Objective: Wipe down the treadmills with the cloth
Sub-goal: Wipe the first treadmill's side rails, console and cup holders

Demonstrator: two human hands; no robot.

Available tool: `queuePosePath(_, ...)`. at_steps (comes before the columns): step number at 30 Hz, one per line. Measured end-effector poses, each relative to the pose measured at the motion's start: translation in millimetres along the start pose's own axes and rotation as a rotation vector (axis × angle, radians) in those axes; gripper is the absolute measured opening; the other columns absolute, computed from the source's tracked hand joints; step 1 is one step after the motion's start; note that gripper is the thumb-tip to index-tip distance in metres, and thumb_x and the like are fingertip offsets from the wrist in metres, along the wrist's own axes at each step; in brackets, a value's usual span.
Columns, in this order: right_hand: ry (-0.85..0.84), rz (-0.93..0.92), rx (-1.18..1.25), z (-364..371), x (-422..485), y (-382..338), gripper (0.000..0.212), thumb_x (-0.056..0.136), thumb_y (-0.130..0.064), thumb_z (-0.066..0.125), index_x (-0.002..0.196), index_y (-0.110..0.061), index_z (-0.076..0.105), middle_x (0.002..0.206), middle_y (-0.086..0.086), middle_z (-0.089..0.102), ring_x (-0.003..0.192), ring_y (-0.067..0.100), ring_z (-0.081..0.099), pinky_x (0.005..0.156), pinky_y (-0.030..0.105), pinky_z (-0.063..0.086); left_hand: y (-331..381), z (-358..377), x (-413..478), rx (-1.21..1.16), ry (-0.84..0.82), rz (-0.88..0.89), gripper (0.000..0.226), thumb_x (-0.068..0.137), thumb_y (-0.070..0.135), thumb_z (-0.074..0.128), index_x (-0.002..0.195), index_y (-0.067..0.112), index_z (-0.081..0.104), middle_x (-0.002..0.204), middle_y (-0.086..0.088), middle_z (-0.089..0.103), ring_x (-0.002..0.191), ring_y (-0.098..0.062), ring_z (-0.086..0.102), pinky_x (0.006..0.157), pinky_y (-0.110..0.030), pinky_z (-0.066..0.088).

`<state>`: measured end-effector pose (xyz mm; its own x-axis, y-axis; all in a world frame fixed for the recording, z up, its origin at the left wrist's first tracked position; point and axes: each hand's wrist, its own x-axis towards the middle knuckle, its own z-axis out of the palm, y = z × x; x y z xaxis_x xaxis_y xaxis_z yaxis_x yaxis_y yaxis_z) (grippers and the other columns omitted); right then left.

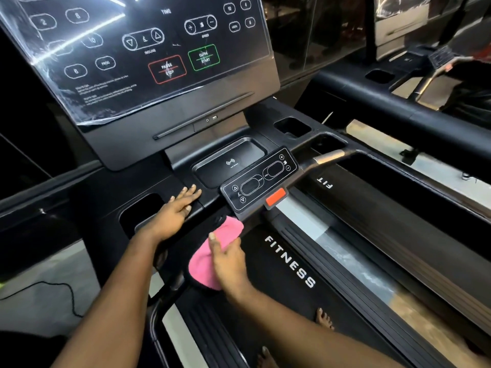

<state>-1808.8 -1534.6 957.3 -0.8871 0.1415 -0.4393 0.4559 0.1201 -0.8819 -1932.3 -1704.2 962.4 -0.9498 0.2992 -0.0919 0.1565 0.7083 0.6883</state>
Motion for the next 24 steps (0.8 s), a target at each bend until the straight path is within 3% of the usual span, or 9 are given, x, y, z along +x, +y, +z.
queuePosePath(6,0.31,-0.424,-0.182,-67.5,-6.2,-35.3,0.025,0.096,-0.041,0.056,0.11,-0.021,0.053,0.093,0.006,0.071,0.086,0.031,0.066,0.08,0.044,0.052,-4.8,11.4,-0.1,-0.083,0.114,-0.002,0.053,0.102,-0.008,0.04,0.145,0.021,0.049,0.152,0.017,0.032,0.146,0.001,0.015,0.111,-0.005,-0.005)
queuePosePath(8,0.367,-0.683,-0.362,-82.2,21.3,-72.0,0.038,0.09,-0.049,0.05,0.12,-0.027,0.058,0.115,-0.002,0.067,0.111,0.025,0.06,0.097,0.047,0.045,-2.8,14.9,-0.9,-0.145,0.203,-0.011,0.05,0.102,-0.009,0.041,0.139,0.02,0.057,0.147,0.016,0.041,0.146,-0.001,0.024,0.108,0.002,0.0)
queuePosePath(10,0.204,-0.793,-0.745,-84.3,63.7,-111.1,0.055,0.09,-0.059,0.045,0.138,-0.032,0.056,0.155,-0.004,0.043,0.147,0.023,0.029,0.116,0.049,0.019,0.9,17.0,-2.8,-0.202,0.284,-0.018,0.049,0.102,-0.009,0.041,0.134,0.023,0.061,0.143,0.015,0.049,0.144,-0.002,0.031,0.11,0.001,0.006)
queuePosePath(12,-0.091,-0.765,-1.096,-71.1,91.6,-136.4,0.054,0.099,-0.063,0.038,0.14,-0.035,0.056,0.162,-0.001,0.036,0.153,0.019,0.021,0.119,0.051,0.007,3.5,21.2,-5.6,-0.195,0.348,-0.019,0.05,0.101,-0.008,0.042,0.133,0.025,0.061,0.141,0.014,0.052,0.141,0.0,0.035,0.111,-0.001,0.009)
queuePosePath(14,-0.211,-0.798,-1.312,-55.0,105.9,-139.5,0.058,0.103,-0.064,0.029,0.113,-0.027,0.071,0.129,0.008,0.067,0.132,0.025,0.053,0.112,0.047,0.025,4.0,26.0,-8.1,-0.135,0.404,-0.005,0.049,0.101,-0.008,0.043,0.136,0.023,0.06,0.141,0.015,0.05,0.139,0.001,0.036,0.113,-0.003,0.01)
queuePosePath(16,-0.175,-0.822,-1.328,-55.1,113.9,-144.2,0.069,0.102,-0.068,0.026,0.091,-0.019,0.073,0.098,0.012,0.075,0.106,0.031,0.067,0.095,0.039,0.04,3.1,29.2,-8.7,-0.073,0.434,0.004,0.049,0.101,-0.005,0.044,0.138,0.024,0.059,0.142,0.018,0.049,0.138,0.003,0.037,0.116,-0.008,0.011)
queuePosePath(20,-0.116,-0.684,-1.412,-107.5,157.8,-167.9,0.078,0.093,-0.081,0.024,0.102,-0.023,0.075,0.113,0.01,0.074,0.113,0.028,0.066,0.094,0.036,0.047,1.5,31.1,-7.1,-0.053,0.441,-0.002,0.048,0.102,-0.003,0.044,0.138,0.025,0.06,0.144,0.021,0.049,0.139,0.007,0.036,0.122,-0.017,0.013)
queuePosePath(23,-0.183,-0.493,-1.469,-124.5,175.2,-186.7,0.078,0.094,-0.08,0.025,0.091,-0.018,0.071,0.127,0.013,0.068,0.122,0.031,0.061,0.092,0.038,0.042,0.5,30.4,-6.2,-0.034,0.441,-0.01,0.047,0.103,0.001,0.043,0.138,0.03,0.058,0.144,0.027,0.046,0.138,0.015,0.031,0.125,-0.023,0.015)
queuePosePath(24,-0.211,-0.483,-1.507,-117.5,174.2,-189.6,0.08,0.094,-0.08,0.024,0.104,-0.018,0.073,0.133,0.013,0.065,0.126,0.032,0.058,0.094,0.039,0.042,2.0,31.4,-6.7,-0.015,0.447,-0.018,0.047,0.104,0.003,0.043,0.138,0.031,0.058,0.143,0.032,0.043,0.136,0.022,0.027,0.124,-0.021,0.014)
